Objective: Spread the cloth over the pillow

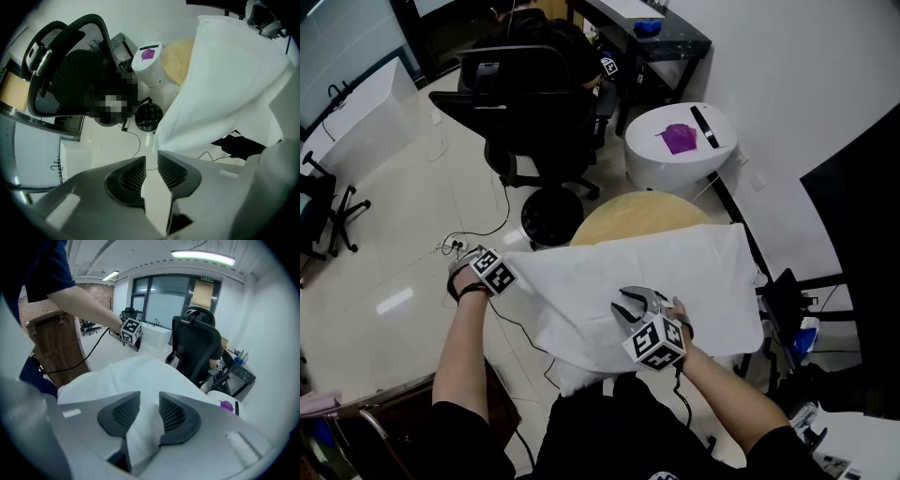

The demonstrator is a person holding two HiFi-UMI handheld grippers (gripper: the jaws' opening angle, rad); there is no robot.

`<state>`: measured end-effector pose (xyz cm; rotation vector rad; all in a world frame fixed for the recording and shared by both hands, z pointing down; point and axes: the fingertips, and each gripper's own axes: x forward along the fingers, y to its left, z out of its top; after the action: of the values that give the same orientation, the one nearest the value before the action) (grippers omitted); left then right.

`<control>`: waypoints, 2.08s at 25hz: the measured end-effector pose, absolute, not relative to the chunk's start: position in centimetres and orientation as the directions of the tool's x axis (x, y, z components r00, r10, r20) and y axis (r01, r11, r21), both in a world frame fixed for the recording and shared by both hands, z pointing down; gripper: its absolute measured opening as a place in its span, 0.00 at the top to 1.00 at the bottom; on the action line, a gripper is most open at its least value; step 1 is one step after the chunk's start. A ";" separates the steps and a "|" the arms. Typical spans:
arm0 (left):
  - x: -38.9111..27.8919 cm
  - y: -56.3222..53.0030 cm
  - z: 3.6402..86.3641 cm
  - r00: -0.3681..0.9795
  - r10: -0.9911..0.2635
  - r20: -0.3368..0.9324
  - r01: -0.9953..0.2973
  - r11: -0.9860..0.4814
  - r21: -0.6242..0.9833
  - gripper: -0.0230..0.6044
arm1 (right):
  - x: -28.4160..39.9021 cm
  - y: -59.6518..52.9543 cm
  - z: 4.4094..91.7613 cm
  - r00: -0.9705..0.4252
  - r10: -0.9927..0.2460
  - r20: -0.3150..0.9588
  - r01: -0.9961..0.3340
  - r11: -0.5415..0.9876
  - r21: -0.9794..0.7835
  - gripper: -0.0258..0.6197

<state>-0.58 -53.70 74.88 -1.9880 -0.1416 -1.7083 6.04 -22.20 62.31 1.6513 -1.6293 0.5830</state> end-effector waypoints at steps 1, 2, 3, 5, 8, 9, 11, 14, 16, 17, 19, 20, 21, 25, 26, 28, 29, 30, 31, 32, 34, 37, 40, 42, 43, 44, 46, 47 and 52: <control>-0.4 -53.6 74.7 0.215 -0.240 0.947 0.394 -0.866 -0.309 0.82 | 6.1 -22.2 62.1 0.098 -0.651 0.753 -0.980 0.069 0.187 0.75; -0.3 -53.4 74.4 0.230 -0.233 0.945 0.388 -0.868 -0.309 0.78 | 6.2 -22.2 61.9 0.102 -0.656 0.748 -0.980 0.064 0.191 0.75; 0.0 -53.2 73.9 0.246 -0.224 0.943 0.384 -0.871 -0.307 0.76 | 6.3 -22.2 61.6 0.108 -0.662 0.742 -0.979 0.058 0.194 0.75; 0.4 -52.4 72.7 0.284 -0.203 0.937 0.382 -0.873 -0.305 0.76 | 6.5 -22.2 60.8 0.119 -0.676 0.727 -0.979 0.042 0.199 0.75; 1.3 -50.3 70.1 0.368 -0.152 0.917 0.373 -0.879 -0.296 0.75 | 6.5 -22.3 59.4 0.132 -0.699 0.703 -0.978 0.023 0.206 0.75; 1.8 -49.3 69.0 0.402 -0.130 0.906 0.372 -0.881 -0.292 0.75 | 6.5 -22.3 59.0 0.135 -0.704 0.697 -0.978 0.017 0.207 0.75; 2.4 -47.0 66.8 0.464 -0.088 0.881 0.381 -0.878 -0.289 0.75 | 6.4 -22.2 58.3 0.142 -0.715 0.685 -0.977 0.009 0.213 0.75; 2.7 -43.1 63.9 0.534 -0.012 0.846 0.411 -0.870 -0.272 0.75 | 5.8 -22.2 57.3 0.149 -0.732 0.665 -0.977 -0.004 0.215 0.75; 2.4 -40.5 62.5 0.563 0.037 0.826 0.445 -0.855 -0.265 0.75 | 5.3 -22.1 56.6 0.151 -0.743 0.652 -0.977 -0.012 0.212 0.75; 2.1 -39.2 62.0 0.570 0.052 0.820 0.466 -0.842 -0.271 0.75 | 5.0 -22.0 56.2 0.151 -0.747 0.647 -0.977 -0.014 0.213 0.75; 1.0 -36.6 61.5 0.577 0.074 0.813 0.509 -0.811 -0.288 0.75 | 4.2 -21.6 55.8 0.147 -0.753 0.641 -0.976 -0.005 0.217 0.75; 0.4 -35.4 61.4 0.579 0.085 0.811 0.528 -0.798 -0.292 0.75 | 3.7 -21.4 55.7 0.141 -0.755 0.640 -0.976 0.004 0.219 0.75; -0.4 -34.1 61.4 0.578 0.099 0.810 0.542 -0.789 -0.290 0.75 | 3.1 -21.2 55.5 0.131 -0.758 0.639 -0.975 0.017 0.221 0.75; -4.9 -29.5 62.4 0.533 0.141 0.834 0.597 -0.762 -0.253 0.75 | 0.2 -19.9 55.6 0.069 -0.766 0.639 -0.972 0.093 0.216 0.75; -6.3 -28.5 63.0 0.511 0.140 0.848 0.611 -0.753 -0.244 0.75 | -0.7 -19.5 55.8 0.051 -0.767 0.639 -0.970 0.115 0.216 0.75; -9.1 -26.7 64.3 0.472 0.125 0.873 0.622 -0.749 -0.228 0.73 | -2.5 -18.6 55.8 0.016 -0.768 0.641 -0.961 0.164 0.220 0.75; -10.2 -25.9 64.7 0.461 0.114 0.880 0.616 -0.755 -0.225 0.72 | -3.3 -18.1 55.8 0.001 -0.769 0.639 -0.955 0.189 0.229 0.75; -11.1 -25.3 65.1 0.456 0.098 0.885 0.604 -0.764 -0.227 0.72 | -4.0 -17.7 55.8 -0.011 -0.769 0.639 -0.947 0.213 0.239 0.75; -11.8 -24.8 65.4 0.455 0.079 0.887 0.590 -0.773 -0.234 0.72 | -4.7 -17.2 56.0 -0.023 -0.768 0.640 -0.940 0.235 0.248 0.75; -12.4 -24.5 65.6 0.456 0.056 0.888 0.575 -0.781 -0.246 0.72 | -5.5 -16.7 56.4 -0.034 -0.765 0.643 -0.933 0.256 0.254 0.75; -13.2 -24.2 66.1 0.460 0.003 0.888 0.548 -0.788 -0.281 0.72 | -7.1 -15.8 57.3 -0.060 -0.752 0.656 -0.917 0.300 0.261 0.75; -13.8 -24.5 67.2 0.461 -0.079 0.884 0.538 -0.767 -0.349 0.72 | -9.2 -15.0 59.3 -0.076 -0.719 0.691 -0.881 0.373 0.291 0.75; -13.7 -25.5 68.8 0.450 -0.122 0.885 0.570 -0.724 -0.389 0.68 | -10.2 -15.3 61.2 -0.034 -0.695 0.718 -0.828 0.422 0.370 0.75; -13.4 -26.0 69.5 0.470 -0.124 0.874 0.577 -0.707 -0.410 0.68 | -10.5 -15.9 62.2 0.015 -0.690 0.724 -0.785 0.440 0.436 0.75; -13.2 -26.0 69.6 0.482 -0.117 0.868 0.576 -0.704 -0.415 0.68 | -10.5 -16.1 62.7 0.040 -0.688 0.725 -0.765 0.446 0.466 0.75; -13.1 -26.0 69.6 0.493 -0.110 0.863 0.576 -0.702 -0.419 0.68 | -10.5 -16.3 63.2 0.062 -0.684 0.727 -0.747 0.451 0.488 0.75; -12.7 -26.0 69.8 0.513 -0.103 0.852 0.579 -0.692 -0.431 0.68 | -10.3 -16.3 64.2 0.092 -0.667 0.739 -0.726 0.463 0.508 0.75; -12.5 -26.1 69.9 0.520 -0.100 0.848 0.580 -0.687 -0.437 0.68 | -10.1 -16.3 64.7 0.104 -0.656 0.747 -0.719 0.470 0.513 0.75; -12.2 -26.3 70.9 0.510 -0.067 0.857 0.622 -0.660 -0.422 0.76 | -10.0 -16.2 65.1 0.125 -0.644 0.755 -0.733 0.453 0.508 0.78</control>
<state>-12.21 -26.34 70.87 -2.0113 -0.4525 -1.1845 -10.05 -16.18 65.11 1.2397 -1.5692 0.0981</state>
